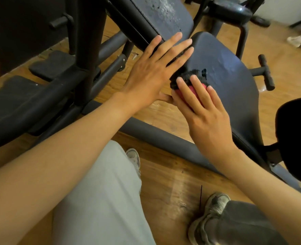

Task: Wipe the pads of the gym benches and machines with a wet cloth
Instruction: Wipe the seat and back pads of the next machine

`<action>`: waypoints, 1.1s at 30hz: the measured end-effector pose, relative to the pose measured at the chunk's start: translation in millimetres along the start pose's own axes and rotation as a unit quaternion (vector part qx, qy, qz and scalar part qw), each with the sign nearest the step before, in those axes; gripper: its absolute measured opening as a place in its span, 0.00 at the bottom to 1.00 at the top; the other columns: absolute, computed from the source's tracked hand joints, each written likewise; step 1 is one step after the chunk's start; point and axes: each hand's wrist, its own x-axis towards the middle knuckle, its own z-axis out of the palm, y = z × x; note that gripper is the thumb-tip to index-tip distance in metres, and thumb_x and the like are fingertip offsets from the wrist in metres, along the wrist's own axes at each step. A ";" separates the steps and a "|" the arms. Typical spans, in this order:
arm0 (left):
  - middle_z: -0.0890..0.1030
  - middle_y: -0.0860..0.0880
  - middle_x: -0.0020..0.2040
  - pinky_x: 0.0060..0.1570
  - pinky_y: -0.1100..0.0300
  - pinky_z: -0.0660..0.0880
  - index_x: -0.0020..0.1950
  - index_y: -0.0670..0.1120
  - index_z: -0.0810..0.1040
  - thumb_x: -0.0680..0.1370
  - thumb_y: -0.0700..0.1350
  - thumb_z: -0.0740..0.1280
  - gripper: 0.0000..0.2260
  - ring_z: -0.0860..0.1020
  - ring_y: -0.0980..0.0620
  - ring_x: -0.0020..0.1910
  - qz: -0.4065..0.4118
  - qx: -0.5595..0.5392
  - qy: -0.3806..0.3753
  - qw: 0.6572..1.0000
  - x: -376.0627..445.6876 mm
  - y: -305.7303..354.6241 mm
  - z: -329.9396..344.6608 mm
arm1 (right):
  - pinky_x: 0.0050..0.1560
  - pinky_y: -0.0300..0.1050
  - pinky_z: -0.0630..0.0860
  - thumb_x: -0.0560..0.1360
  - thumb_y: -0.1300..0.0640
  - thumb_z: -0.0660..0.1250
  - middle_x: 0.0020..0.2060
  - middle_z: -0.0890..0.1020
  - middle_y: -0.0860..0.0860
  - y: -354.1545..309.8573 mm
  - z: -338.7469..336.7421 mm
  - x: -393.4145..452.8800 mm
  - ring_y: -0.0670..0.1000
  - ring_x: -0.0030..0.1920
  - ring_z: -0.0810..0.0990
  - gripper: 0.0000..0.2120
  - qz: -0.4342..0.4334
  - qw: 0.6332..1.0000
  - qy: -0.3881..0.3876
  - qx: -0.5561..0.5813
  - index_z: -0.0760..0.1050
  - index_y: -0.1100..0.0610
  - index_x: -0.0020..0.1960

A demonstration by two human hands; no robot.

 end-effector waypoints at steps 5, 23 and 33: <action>0.52 0.44 0.84 0.79 0.45 0.39 0.84 0.44 0.49 0.68 0.73 0.69 0.56 0.48 0.43 0.83 -0.004 -0.015 -0.017 1.000 -0.6 0.6 -3.9 | 0.80 0.58 0.53 0.79 0.69 0.66 0.82 0.57 0.50 33.3 23.0 -127.6 0.55 0.82 0.53 0.34 0.018 0.997 0.033 -0.069 0.61 0.53 0.81; 0.55 0.41 0.83 0.78 0.41 0.37 0.84 0.47 0.53 0.66 0.66 0.75 0.55 0.49 0.40 0.82 -0.027 -0.026 -0.037 0.999 0.5 9.7 -10.7 | 0.80 0.59 0.50 0.82 0.66 0.63 0.83 0.51 0.46 82.1 53.1 -212.5 0.54 0.78 0.57 0.32 -0.042 0.998 0.043 -0.036 0.58 0.50 0.82; 0.56 0.42 0.83 0.77 0.42 0.36 0.84 0.47 0.54 0.65 0.66 0.73 0.55 0.49 0.40 0.82 -0.034 -0.019 -0.048 0.998 1.0 12.3 -13.9 | 0.80 0.58 0.48 0.86 0.67 0.47 0.83 0.49 0.46 120.8 71.0 -263.9 0.53 0.79 0.54 0.28 -0.084 0.996 -0.003 -0.009 0.49 0.51 0.84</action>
